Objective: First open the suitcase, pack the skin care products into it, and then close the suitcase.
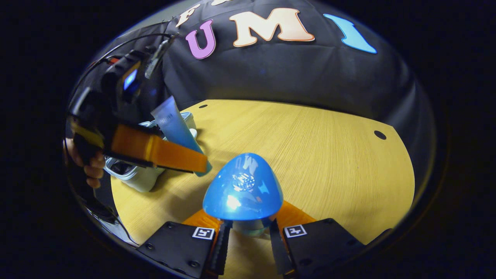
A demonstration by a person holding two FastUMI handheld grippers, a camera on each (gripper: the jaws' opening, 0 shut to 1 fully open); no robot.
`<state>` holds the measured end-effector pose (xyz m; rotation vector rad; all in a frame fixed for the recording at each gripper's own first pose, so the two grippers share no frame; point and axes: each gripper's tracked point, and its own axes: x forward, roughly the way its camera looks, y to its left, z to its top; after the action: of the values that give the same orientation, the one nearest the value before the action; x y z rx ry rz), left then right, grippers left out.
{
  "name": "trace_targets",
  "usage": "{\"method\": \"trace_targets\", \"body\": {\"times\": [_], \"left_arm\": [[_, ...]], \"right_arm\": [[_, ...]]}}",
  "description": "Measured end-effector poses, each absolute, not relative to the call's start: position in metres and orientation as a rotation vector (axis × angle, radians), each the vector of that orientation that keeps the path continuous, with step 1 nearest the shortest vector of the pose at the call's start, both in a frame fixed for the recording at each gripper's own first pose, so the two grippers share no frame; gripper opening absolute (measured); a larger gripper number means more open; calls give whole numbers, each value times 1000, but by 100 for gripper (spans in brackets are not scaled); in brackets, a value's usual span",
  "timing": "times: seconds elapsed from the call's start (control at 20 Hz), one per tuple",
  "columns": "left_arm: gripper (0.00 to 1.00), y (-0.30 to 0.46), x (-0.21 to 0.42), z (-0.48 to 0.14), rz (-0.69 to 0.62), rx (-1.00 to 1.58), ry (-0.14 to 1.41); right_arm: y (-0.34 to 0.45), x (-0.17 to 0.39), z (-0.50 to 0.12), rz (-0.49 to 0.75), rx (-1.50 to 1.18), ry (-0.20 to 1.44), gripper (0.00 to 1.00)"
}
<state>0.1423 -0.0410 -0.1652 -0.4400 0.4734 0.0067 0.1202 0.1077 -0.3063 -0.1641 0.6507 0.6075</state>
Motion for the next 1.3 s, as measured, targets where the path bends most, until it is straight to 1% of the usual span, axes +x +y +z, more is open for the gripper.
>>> {"method": "trace_targets", "body": {"times": [0.15, 0.2, 0.25, 0.35, 0.5, 0.55, 0.6, 0.65, 0.7, 0.75, 0.8, 0.85, 0.9, 0.95, 1.0, 1.1, 1.2, 1.25, 1.3], "left_arm": [[35, -34, 117, -136, -4, -423, 463], [35, -27, 106, -128, 1, -410, 468], [35, -19, 94, -125, 13, -408, 478], [35, 5, 70, -116, 40, -429, 493], [35, 57, 40, -118, 94, -456, 535], [31, 75, 30, -124, 114, -456, 567], [35, 93, 20, -129, 125, -458, 599], [34, 104, 12, -133, 123, -463, 625], [31, 120, 8, -142, 124, -454, 656], [38, 134, 5, -154, 123, -438, 689], [35, 148, -1, -165, 123, -416, 730], [35, 154, -6, -176, 108, -402, 768], [38, 158, -10, -186, 90, -406, 805], [32, 161, -12, -192, 68, -414, 843], [35, 164, -12, -197, 49, -414, 866], [35, 177, -13, -210, 19, -406, 908], [35, 182, -13, -218, 4, -412, 934], [35, 185, -16, -226, 7, -412, 965], [35, 186, -19, -231, 5, -408, 986]], "right_arm": [[107, 112, -304, 608, -158, 674, 48], [108, 109, -302, 612, -157, 679, 46], [110, 106, -298, 613, -151, 679, 48], [111, 100, -293, 610, -156, 688, 48], [120, 90, -278, 614, -152, 688, 48], [124, 86, -272, 615, -144, 691, 48], [131, 81, -266, 615, -132, 693, 48], [138, 77, -261, 613, -120, 696, 48], [145, 74, -257, 606, -118, 701, 48], [152, 70, -253, 596, -123, 696, 48], [161, 68, -250, 586, -127, 691, 48], [171, 64, -248, 577, -123, 695, 44], [182, 60, -247, 568, -113, 700, 48], [193, 56, -244, 564, -102, 703, 48], [205, 52, -241, 562, -96, 699, 45], [229, 48, -238, 562, -102, 692, 44], [256, 43, -237, 575, -97, 692, 51], [270, 40, -237, 586, -91, 698, 48], [283, 37, -236, 600, -87, 701, 48]]}}
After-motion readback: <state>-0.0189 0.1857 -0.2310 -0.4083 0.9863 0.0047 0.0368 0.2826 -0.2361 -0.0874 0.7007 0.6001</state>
